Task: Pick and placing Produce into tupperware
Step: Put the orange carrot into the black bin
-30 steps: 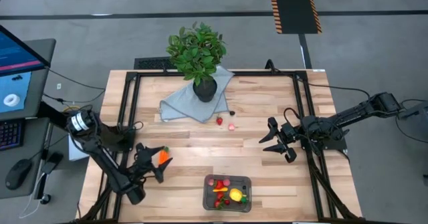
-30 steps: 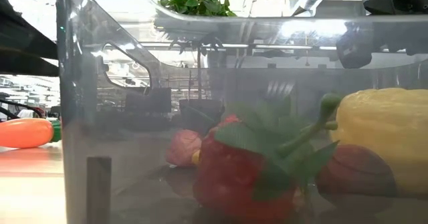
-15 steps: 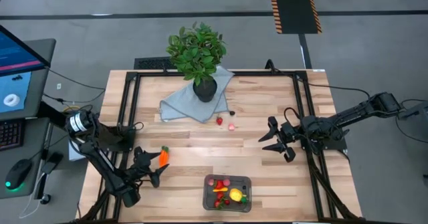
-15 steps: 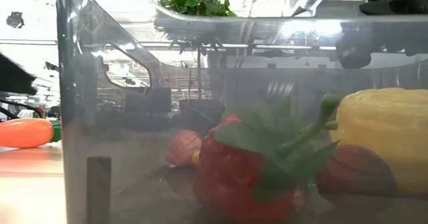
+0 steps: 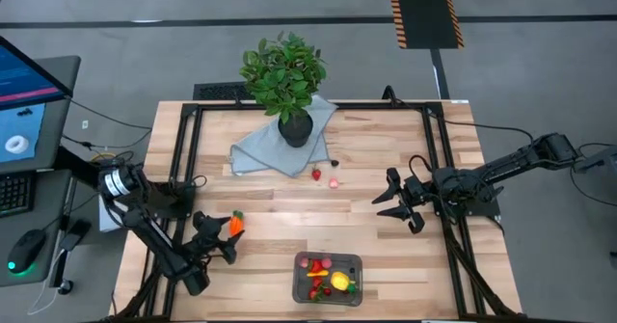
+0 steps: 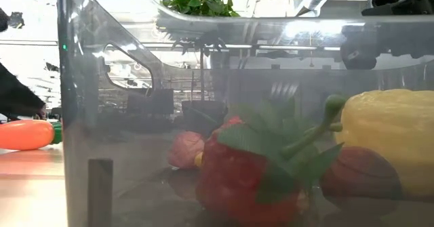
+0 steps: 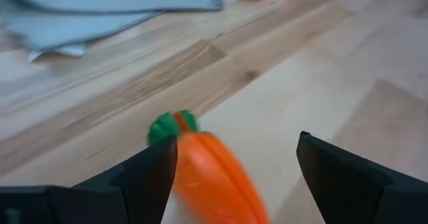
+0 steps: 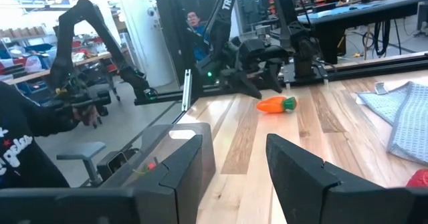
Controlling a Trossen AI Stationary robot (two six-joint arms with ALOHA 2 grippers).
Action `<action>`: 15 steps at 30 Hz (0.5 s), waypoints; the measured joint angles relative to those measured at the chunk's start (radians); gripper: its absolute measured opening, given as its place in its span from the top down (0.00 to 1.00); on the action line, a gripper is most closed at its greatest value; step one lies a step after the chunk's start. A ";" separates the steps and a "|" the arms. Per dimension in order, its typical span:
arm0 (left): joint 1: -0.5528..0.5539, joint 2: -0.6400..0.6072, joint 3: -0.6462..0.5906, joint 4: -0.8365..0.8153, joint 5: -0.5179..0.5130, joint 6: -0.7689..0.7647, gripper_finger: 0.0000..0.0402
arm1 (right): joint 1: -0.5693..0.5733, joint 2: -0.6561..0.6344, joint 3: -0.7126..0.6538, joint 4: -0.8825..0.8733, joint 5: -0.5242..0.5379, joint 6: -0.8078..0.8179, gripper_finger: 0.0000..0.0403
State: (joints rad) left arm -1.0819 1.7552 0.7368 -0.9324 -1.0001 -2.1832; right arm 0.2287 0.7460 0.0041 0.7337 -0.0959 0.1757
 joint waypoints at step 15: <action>0.056 0.178 0.000 0.025 0.142 -0.133 0.27 | 0.000 0.000 0.000 -0.001 0.000 -0.001 0.54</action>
State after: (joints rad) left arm -1.0256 1.9331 0.7368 -0.9075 -0.8580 -2.3162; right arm 0.2287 0.7460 0.0040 0.7330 -0.0956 0.1749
